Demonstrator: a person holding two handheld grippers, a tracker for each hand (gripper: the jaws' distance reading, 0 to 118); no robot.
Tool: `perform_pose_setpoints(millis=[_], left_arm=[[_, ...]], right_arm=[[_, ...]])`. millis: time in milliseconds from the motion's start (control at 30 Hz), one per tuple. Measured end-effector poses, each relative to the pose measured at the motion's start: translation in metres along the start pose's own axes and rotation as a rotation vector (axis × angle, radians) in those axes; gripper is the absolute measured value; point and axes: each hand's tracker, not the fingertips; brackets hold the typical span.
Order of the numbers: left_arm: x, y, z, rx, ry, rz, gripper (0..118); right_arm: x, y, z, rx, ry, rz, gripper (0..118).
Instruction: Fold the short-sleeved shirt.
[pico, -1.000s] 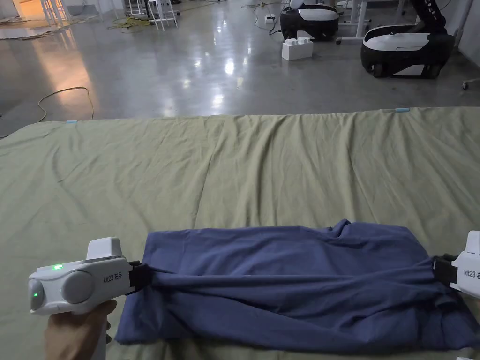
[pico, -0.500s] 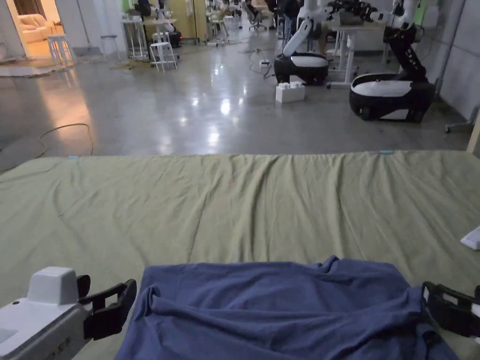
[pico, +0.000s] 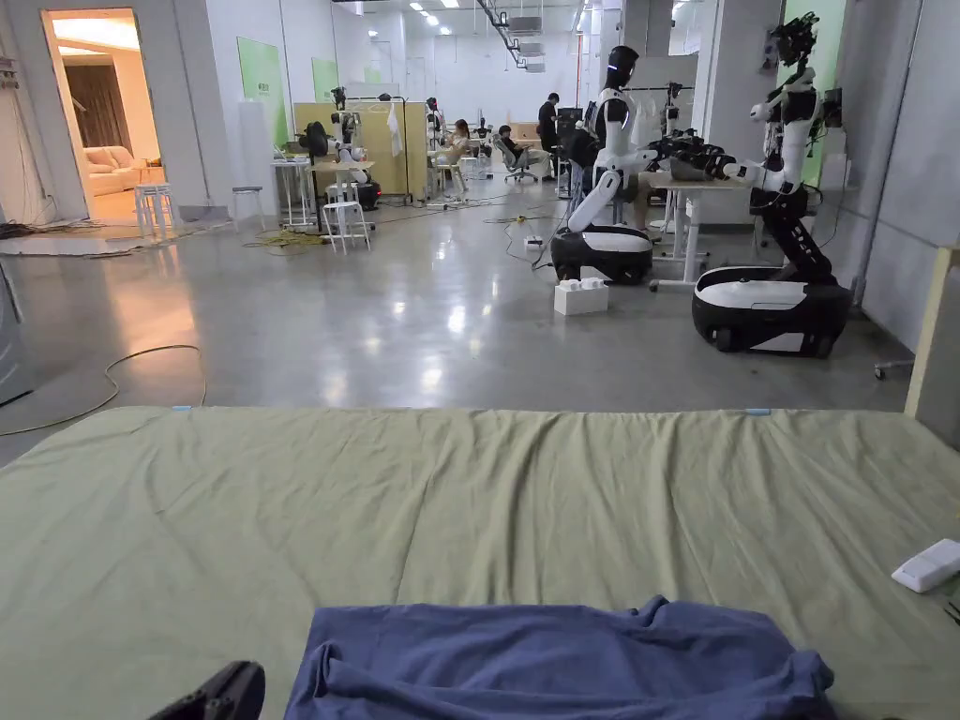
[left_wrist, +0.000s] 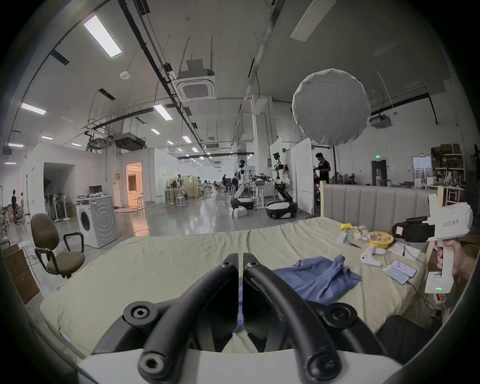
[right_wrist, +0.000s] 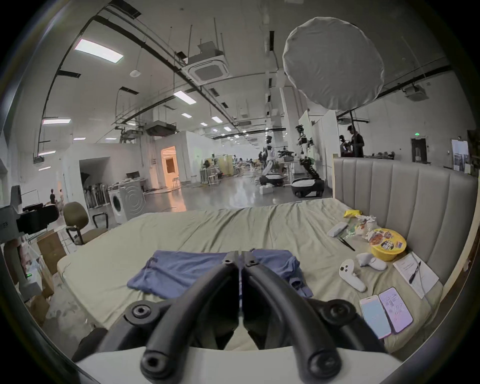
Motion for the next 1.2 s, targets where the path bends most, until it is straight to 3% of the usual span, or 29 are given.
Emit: perform_pose_setpoints(millis=[100, 167, 200, 367, 600, 633, 667, 700, 767, 800, 833, 967, 1133, 1200], left_arm=[[0.003, -0.007, 0.008, -0.033, 0.005, 0.029, 2], [0.001, -0.011, 0.009, -0.049, -0.003, 0.056, 1], [-0.001, -0.011, 0.009, -0.052, -0.012, 0.070, 1], [-0.008, -0.017, -0.002, -0.079, -0.060, 0.182, 1], [-0.031, -0.053, -0.059, -0.221, 0.007, 0.261, 3], [-0.038, -0.063, -0.073, -0.262, -0.001, 0.291, 12], [-0.047, -0.076, -0.091, -0.317, -0.013, 0.312, 28], [-0.057, -0.091, -0.110, -0.384, -0.028, 0.343, 55], [-0.074, -0.125, -0.147, -0.455, -0.053, 0.428, 66], [-0.080, -0.143, -0.166, -0.488, -0.057, 0.447, 66], [-0.084, -0.155, -0.181, -0.520, -0.013, 0.432, 75], [-0.093, -0.194, -0.236, -0.609, 0.105, 0.321, 76], [-0.104, -0.222, -0.287, -0.718, 0.119, 0.396, 74], [-0.097, -0.233, -0.303, -0.794, 0.081, 0.382, 62]], right_arm=[[-0.011, 0.000, 0.008, 0.028, -0.004, 0.123, 0], [-0.011, 0.001, 0.010, 0.011, -0.004, 0.083, 0], [-0.008, 0.001, 0.010, -0.010, 0.003, 0.025, 0], [-0.003, 0.004, 0.007, -0.016, 0.008, -0.063, 0], [0.000, -0.006, -0.001, -0.028, 0.026, -0.083, 0], [0.002, -0.009, -0.002, -0.037, 0.023, -0.084, 0], [0.004, -0.013, -0.004, -0.050, 0.021, -0.090, 0], [0.006, -0.017, -0.007, -0.065, 0.023, -0.101, 0], [0.010, -0.024, -0.011, -0.091, 0.014, -0.127, 0], [0.013, -0.028, -0.014, -0.116, 0.010, -0.145, 0], [0.016, -0.032, -0.017, -0.133, 0.005, -0.154, 0], [0.027, -0.046, -0.027, -0.196, -0.022, -0.166, 0], [0.041, -0.052, -0.031, -0.255, -0.071, -0.163, 0], [0.044, -0.057, -0.035, -0.274, -0.082, -0.173, 0]])
